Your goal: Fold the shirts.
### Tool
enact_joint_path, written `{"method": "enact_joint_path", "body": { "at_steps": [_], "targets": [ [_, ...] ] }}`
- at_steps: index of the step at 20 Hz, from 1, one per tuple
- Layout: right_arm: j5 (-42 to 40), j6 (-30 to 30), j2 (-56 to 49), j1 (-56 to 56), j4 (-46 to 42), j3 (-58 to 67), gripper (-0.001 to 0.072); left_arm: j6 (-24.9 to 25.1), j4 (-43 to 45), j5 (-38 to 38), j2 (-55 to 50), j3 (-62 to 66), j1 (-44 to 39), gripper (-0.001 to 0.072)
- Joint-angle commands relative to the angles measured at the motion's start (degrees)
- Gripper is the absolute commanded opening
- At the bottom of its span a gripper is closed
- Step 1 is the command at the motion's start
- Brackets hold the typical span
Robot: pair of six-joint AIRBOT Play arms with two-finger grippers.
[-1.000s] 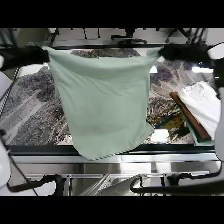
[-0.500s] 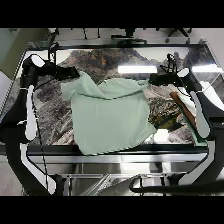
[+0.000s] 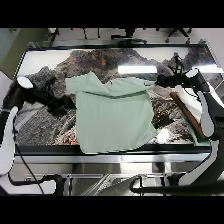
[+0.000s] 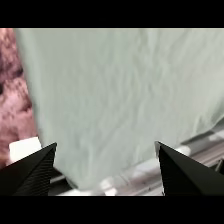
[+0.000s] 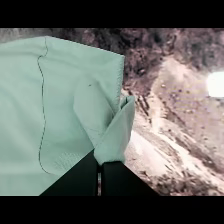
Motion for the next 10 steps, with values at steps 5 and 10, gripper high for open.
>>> {"method": "enact_joint_path", "body": {
  "at_steps": [5,10],
  "targets": [
    [2.0,-0.1,0.0,-2.2,-0.2,0.0,0.0024,-0.7,-0.9,11.8,19.8,-40.3,-3.0,0.0697],
    [2.1,-0.1,0.0,-2.1,0.5,0.0,0.0024,-0.9,-6.6,28.3,21.7,-44.7,-9.5,0.058]
  ]
}}
